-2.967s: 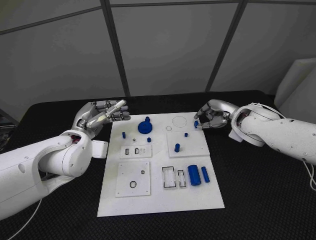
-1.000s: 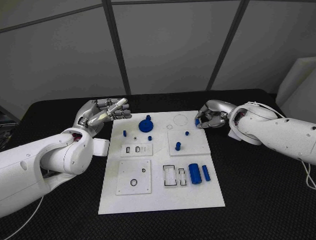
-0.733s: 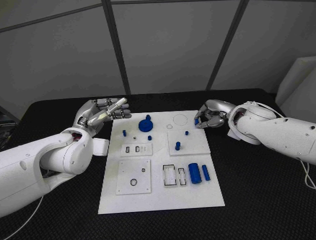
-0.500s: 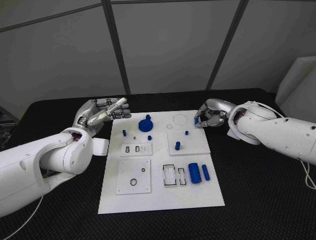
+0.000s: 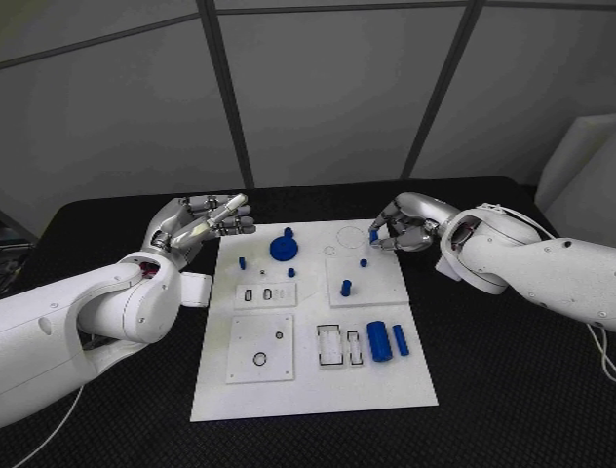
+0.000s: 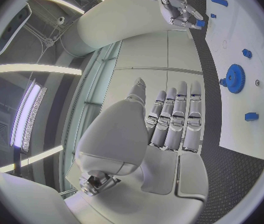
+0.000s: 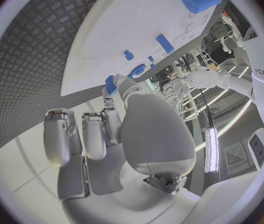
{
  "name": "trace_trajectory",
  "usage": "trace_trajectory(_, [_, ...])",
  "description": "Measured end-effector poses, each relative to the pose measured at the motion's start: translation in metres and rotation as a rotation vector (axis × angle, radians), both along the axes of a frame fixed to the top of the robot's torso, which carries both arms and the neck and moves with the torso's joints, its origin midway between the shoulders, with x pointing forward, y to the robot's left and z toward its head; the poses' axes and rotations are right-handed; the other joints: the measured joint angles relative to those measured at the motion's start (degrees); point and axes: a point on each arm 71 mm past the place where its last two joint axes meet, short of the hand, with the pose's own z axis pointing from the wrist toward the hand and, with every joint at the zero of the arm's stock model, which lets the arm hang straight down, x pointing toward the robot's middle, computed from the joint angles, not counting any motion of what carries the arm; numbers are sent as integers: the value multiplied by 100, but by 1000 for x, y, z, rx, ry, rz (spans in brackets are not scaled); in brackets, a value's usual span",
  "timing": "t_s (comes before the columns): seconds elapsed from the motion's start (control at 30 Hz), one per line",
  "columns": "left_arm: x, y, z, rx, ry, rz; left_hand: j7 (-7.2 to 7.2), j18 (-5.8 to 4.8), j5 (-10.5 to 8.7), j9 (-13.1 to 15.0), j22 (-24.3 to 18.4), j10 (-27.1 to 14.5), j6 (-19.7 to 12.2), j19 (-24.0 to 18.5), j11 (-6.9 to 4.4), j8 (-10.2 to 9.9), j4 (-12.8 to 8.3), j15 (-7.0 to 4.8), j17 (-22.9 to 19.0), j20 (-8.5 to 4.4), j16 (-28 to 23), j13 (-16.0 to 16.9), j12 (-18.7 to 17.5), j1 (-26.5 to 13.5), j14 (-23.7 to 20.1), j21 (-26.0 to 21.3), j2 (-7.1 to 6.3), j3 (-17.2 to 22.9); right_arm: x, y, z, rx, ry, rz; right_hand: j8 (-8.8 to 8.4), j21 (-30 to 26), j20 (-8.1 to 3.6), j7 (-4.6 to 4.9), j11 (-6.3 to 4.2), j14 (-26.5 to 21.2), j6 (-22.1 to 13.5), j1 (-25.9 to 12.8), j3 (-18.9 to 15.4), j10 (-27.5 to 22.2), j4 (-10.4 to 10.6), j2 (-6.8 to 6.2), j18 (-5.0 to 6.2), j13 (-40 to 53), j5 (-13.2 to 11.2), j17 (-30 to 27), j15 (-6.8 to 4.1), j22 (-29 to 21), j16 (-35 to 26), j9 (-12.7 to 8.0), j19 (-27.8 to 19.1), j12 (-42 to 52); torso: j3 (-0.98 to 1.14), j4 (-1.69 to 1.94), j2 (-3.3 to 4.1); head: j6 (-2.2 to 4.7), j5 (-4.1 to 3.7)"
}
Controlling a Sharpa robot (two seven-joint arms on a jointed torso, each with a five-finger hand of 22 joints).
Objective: Assemble the parts on the task board
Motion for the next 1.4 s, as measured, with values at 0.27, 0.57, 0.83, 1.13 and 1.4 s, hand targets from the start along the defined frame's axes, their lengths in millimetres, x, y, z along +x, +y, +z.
trace_trajectory(0.27, [2,2,-1,3,1,7,0,0,0,0,0,0,0,0,0,0,0,0,0,0,0,0,0,0,0,0,0,0,-14,54,7,45,-3,86,-9,0,-32,-4,0,12,4,9,34,0,-35,22,0,0,41,-1,-12,0,0,-3,-9,0,-12,1,-28,-27,90])
trace_trajectory(0.57, [5,6,-3,8,2,20,0,0,0,0,0,0,0,0,0,0,0,0,0,0,0,0,0,0,0,0,0,0,-27,114,12,64,-16,189,-33,0,-40,-6,-21,21,4,18,51,21,-20,29,0,0,68,-1,-20,0,0,-2,0,0,-18,25,-44,-100,268])
trace_trajectory(0.83, [6,6,-3,10,3,23,0,0,0,0,-12,0,0,0,0,-23,-32,0,11,0,0,0,0,31,0,0,31,0,-35,148,4,37,-7,245,-21,0,-40,-7,-21,21,3,17,50,21,-20,30,0,0,68,-1,-20,0,0,-1,0,0,-18,26,-43,-146,389])
trace_trajectory(1.13, [7,5,-4,9,3,22,0,0,0,0,-12,0,0,0,0,-23,-31,0,11,0,-23,0,0,31,0,0,31,0,-45,172,-18,-8,36,274,-21,0,-40,-11,-21,21,-1,-47,34,21,-4,42,0,0,118,-2,-20,0,0,0,0,0,-15,26,-36,-202,494])
trace_trajectory(1.4, [7,4,-4,8,4,19,0,0,0,0,-11,0,0,0,0,-23,-31,0,10,0,-23,0,0,31,0,0,31,0,-46,176,-28,-44,41,264,-24,0,-39,-12,-21,20,-11,-70,33,21,-4,34,0,0,122,-2,-20,0,0,2,0,0,-13,31,-36,-241,567])
